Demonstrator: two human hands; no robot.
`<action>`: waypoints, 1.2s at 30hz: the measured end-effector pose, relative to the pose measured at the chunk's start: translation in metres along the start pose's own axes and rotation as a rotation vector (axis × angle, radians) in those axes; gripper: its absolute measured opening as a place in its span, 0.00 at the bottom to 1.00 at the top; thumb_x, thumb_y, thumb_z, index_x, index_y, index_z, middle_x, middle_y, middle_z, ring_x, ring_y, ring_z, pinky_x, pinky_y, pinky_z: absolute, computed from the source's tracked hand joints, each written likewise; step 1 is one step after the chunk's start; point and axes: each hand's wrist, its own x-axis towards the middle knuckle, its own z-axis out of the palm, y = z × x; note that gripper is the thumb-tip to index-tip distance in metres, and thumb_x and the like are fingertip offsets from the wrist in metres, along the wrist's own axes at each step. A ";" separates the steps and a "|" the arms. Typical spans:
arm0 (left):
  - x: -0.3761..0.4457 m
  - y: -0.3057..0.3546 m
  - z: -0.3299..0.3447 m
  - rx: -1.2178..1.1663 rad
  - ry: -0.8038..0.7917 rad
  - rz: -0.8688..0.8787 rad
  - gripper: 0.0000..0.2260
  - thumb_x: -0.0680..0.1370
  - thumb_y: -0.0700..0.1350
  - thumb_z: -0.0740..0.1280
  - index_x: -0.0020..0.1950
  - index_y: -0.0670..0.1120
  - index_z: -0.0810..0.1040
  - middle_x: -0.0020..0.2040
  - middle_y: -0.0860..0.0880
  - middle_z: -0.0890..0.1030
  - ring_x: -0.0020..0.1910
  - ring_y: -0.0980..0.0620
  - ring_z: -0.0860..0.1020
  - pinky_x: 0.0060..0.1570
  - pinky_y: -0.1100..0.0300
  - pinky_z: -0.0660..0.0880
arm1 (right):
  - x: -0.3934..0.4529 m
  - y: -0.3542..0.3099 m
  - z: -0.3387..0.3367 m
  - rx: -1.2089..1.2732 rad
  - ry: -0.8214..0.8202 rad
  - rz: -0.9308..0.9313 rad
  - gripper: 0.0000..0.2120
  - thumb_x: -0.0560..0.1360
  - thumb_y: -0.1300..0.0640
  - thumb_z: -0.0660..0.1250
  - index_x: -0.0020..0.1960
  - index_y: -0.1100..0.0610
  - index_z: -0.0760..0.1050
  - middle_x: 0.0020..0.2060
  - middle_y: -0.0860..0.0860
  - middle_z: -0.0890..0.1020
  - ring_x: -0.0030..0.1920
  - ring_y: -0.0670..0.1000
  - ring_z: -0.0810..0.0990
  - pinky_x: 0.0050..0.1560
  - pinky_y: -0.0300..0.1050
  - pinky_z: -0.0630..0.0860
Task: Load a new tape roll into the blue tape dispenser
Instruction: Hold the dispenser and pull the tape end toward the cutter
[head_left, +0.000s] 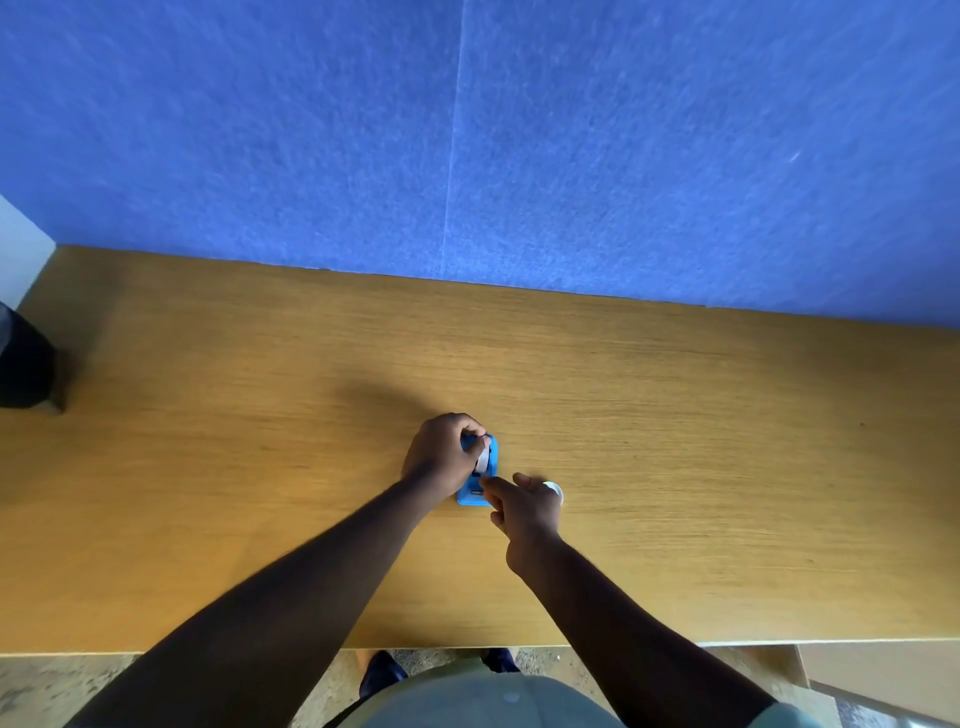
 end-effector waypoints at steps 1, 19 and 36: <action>0.000 0.000 0.000 0.000 0.000 0.000 0.07 0.78 0.48 0.72 0.55 0.48 0.84 0.53 0.54 0.85 0.52 0.57 0.81 0.52 0.61 0.79 | 0.001 -0.001 -0.001 -0.040 -0.031 0.007 0.12 0.72 0.61 0.78 0.52 0.55 0.78 0.43 0.53 0.85 0.39 0.48 0.83 0.37 0.42 0.76; 0.001 0.002 -0.001 0.004 -0.018 -0.011 0.07 0.79 0.47 0.71 0.56 0.48 0.84 0.53 0.54 0.85 0.52 0.57 0.81 0.53 0.58 0.81 | -0.001 -0.008 0.003 -0.193 -0.104 -0.048 0.04 0.76 0.62 0.72 0.48 0.55 0.85 0.39 0.48 0.85 0.35 0.45 0.82 0.36 0.41 0.76; 0.002 0.001 -0.001 -0.014 -0.027 -0.053 0.05 0.79 0.48 0.70 0.53 0.50 0.84 0.51 0.56 0.85 0.51 0.58 0.81 0.50 0.57 0.81 | -0.004 -0.020 0.005 -0.209 -0.040 0.200 0.06 0.74 0.56 0.77 0.44 0.58 0.83 0.32 0.49 0.82 0.34 0.45 0.77 0.37 0.44 0.74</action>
